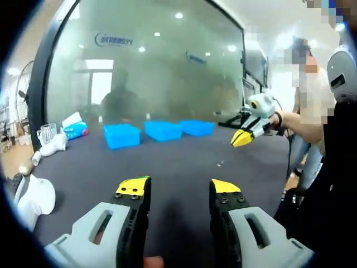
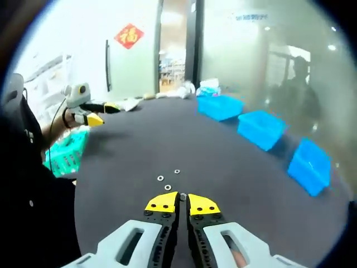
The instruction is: Sort the screws, nuts, and washers into the corresponding bins
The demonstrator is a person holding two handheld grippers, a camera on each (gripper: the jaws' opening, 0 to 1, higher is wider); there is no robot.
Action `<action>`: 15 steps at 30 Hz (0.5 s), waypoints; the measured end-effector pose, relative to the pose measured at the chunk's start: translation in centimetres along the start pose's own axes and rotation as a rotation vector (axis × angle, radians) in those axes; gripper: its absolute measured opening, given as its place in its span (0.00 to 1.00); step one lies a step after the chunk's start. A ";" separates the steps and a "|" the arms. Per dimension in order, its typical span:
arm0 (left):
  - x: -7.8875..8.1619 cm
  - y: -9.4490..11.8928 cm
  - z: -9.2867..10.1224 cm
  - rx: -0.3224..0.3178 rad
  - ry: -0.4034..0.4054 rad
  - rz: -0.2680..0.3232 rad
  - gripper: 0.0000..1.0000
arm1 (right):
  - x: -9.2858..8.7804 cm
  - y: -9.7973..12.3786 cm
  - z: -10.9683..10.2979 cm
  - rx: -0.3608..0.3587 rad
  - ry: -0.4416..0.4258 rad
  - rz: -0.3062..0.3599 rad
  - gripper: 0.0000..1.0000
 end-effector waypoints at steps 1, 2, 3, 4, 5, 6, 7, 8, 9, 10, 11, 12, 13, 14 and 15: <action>0.0 0.0 0.0 0.000 -0.001 0.000 0.41 | -0.2 0.5 0.0 -0.010 -0.005 0.009 0.03; 0.1 -0.1 0.0 0.001 -0.001 0.001 0.41 | -0.2 0.9 0.1 -0.024 -0.017 0.030 0.03; 0.1 -0.1 0.0 0.000 -0.001 0.002 0.41 | -0.4 1.3 0.1 -0.036 -0.022 0.046 0.03; 0.2 -0.1 0.0 -0.001 -0.002 0.002 0.41 | -0.5 1.8 0.2 -0.054 -0.029 0.059 0.03; 0.2 -0.1 0.0 0.000 -0.003 0.003 0.41 | -0.5 2.4 0.4 -0.088 -0.038 0.086 0.03; 0.2 -0.1 0.0 -0.001 -0.003 0.003 0.41 | -0.5 2.9 0.5 -0.108 -0.045 0.108 0.03; 0.3 -0.2 0.0 0.001 -0.003 0.004 0.41 | -0.5 3.3 0.5 -0.121 -0.061 0.130 0.03; 0.3 -0.2 -0.1 0.002 -0.002 0.005 0.41 | -0.5 3.8 0.6 -0.139 -0.068 0.149 0.03; 0.4 -0.2 -0.1 0.004 -0.002 0.007 0.41 | -0.7 4.2 0.7 -0.161 -0.067 0.163 0.03; 0.4 -0.2 -0.1 0.005 0.000 0.009 0.41 | -0.6 4.5 0.8 -0.176 -0.067 0.178 0.03; 0.5 -0.2 -0.1 0.005 0.000 0.010 0.41 | -0.7 4.9 0.7 -0.185 -0.082 0.199 0.03; 0.5 -0.2 -0.1 0.005 0.000 0.011 0.41 | -0.8 5.2 0.7 -0.186 -0.097 0.202 0.03; 0.5 -0.2 0.0 0.004 -0.001 0.011 0.41 | -0.9 5.6 0.8 -0.198 -0.098 0.207 0.03; 0.6 -0.2 0.0 0.005 -0.003 0.011 0.41 | -1.1 6.0 1.0 -0.220 -0.096 0.215 0.03; 0.6 -0.2 0.0 0.005 -0.004 0.012 0.41 | -1.2 6.3 1.0 -0.230 -0.096 0.216 0.03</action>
Point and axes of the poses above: the point that each gripper's makers call its tool centre point, and the gripper's own axes: y roughly backward along the fingers, z roughly to its right, x roughly out of its top, the point moved 4 cm from there along y, roughly backward along the fingers, and after that the axes turned 5 degrees about -x, right-handed, at the moved point
